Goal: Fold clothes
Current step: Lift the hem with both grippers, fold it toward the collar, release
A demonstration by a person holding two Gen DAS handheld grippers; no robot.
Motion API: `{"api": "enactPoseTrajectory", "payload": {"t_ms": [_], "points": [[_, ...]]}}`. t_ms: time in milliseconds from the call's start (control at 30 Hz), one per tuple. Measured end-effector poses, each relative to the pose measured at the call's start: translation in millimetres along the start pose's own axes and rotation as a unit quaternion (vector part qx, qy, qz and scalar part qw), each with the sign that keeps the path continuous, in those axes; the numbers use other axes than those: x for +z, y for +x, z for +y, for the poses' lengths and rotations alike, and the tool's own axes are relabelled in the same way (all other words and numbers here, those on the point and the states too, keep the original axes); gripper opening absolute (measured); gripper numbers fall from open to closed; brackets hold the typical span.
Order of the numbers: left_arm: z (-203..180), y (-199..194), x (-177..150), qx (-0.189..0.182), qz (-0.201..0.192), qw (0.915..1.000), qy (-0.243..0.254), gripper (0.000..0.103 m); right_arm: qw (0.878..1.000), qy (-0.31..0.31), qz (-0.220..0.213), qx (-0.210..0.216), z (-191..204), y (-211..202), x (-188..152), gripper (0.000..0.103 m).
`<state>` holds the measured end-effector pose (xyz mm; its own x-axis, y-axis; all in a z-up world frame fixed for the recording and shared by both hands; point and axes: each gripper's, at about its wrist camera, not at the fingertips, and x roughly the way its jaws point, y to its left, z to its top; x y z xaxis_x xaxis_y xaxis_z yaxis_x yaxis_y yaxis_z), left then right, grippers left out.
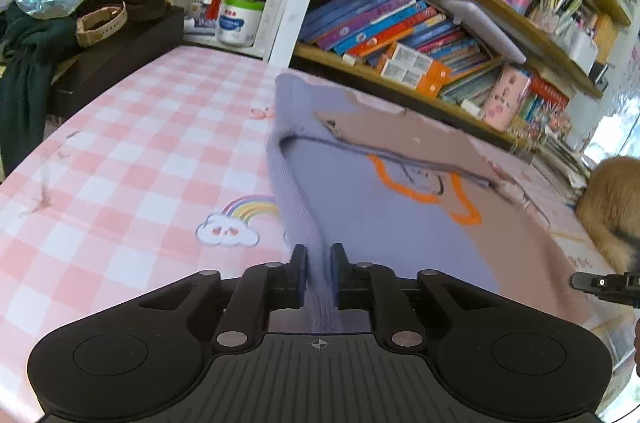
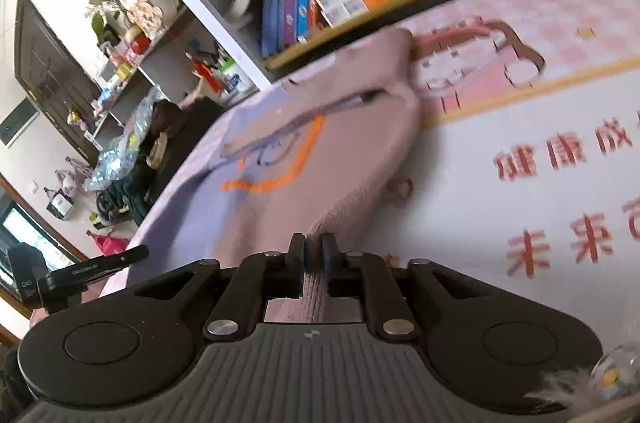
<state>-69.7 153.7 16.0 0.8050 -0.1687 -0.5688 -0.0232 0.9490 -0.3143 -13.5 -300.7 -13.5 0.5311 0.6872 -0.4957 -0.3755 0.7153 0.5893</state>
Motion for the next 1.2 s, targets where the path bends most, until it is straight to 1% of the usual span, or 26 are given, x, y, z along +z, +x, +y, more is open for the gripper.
{"api": "enactPoseTrajectory", "payload": {"t_ms": [33,67,100,133,267,300,333,367,400,433,500,567,600,633,767,900,1033,1200], "points": [[0,-1,-1,0.0,0.003,1.0,0.001,0.021,1.0,0.003,0.005,-0.003,-2,0,-2,0.015],[1,-1,-1,-0.001,0.005,1.0,0.002,0.022,1.0,0.007,0.01,-0.006,-4,1,-4,0.018],[1,-1,-2,-0.001,0.008,1.0,0.003,0.025,1.0,0.011,0.014,-0.01,-6,2,-7,0.018],[0,0,-3,-0.002,0.011,0.9999,0.003,0.025,1.0,0.014,0.019,-0.014,-9,3,-9,0.017],[-1,13,0,0.01,0.03,0.9995,0.002,0.025,0.999,0.028,0.023,-0.004,-11,9,-5,0.018],[1,16,2,0.004,0.03,0.9995,-0.004,0.024,0.999,0.025,0.027,-0.002,-10,13,-2,0.018],[3,19,4,-0.001,0.029,0.9995,-0.009,0.022,0.999,0.022,0.031,0.0,-9,17,1,0.018],[4,21,6,0.002,0.027,0.9996,-0.012,0.021,0.999,0.02,0.035,0.002,-7,22,4,0.018],[5,22,9,0.005,0.025,0.9996,-0.014,0.012,0.999,0.015,0.037,0.002,-5,25,7,0.016],[5,23,11,0.008,0.022,0.9996,-0.017,0.005,0.999,0.01,0.037,0.003,-2,27,10,0.011],[5,16,15,0.009,0.004,0.9997,-0.02,0.005,1.0,-0.013,0.022,0.006,8,24,16,0.01],[5,7,19,-0.006,-0.009,0.9997,-0.022,0.005,0.999,-0.033,-0.004,0.015,17,14,21,0.01],[4,3,21,-0.012,-0.014,0.9996,-0.023,0.005,0.999,-0.034,-0.007,0.019,18,10,22,0.01],[4,3,22,-0.014,-0.011,0.9997,-0.019,0.006,0.999,-0.034,-0.008,0.023,18,8,24,0.01],[9,10,16,-0.015,0.023,0.9995,-0.017,0.006,0.999,-0.028,0.026,0.01,9,15,15,0.01],[17,10,6,-0.023,0.047,0.9981,-0.033,0.011,0.999,-0.004,0.045,0.004,-5,19,4,0.013],[23,7,-2,-0.052,0.056,0.9956,-0.054,0.016,0.999,0.012,0.042,0.016,-11,15,-4,0.014],[23,8,-5,-0.062,0.051,0.9946,-0.066,0.018,0.999,0.017,0.042,0.025,-11,13,-6,0.015]]}}
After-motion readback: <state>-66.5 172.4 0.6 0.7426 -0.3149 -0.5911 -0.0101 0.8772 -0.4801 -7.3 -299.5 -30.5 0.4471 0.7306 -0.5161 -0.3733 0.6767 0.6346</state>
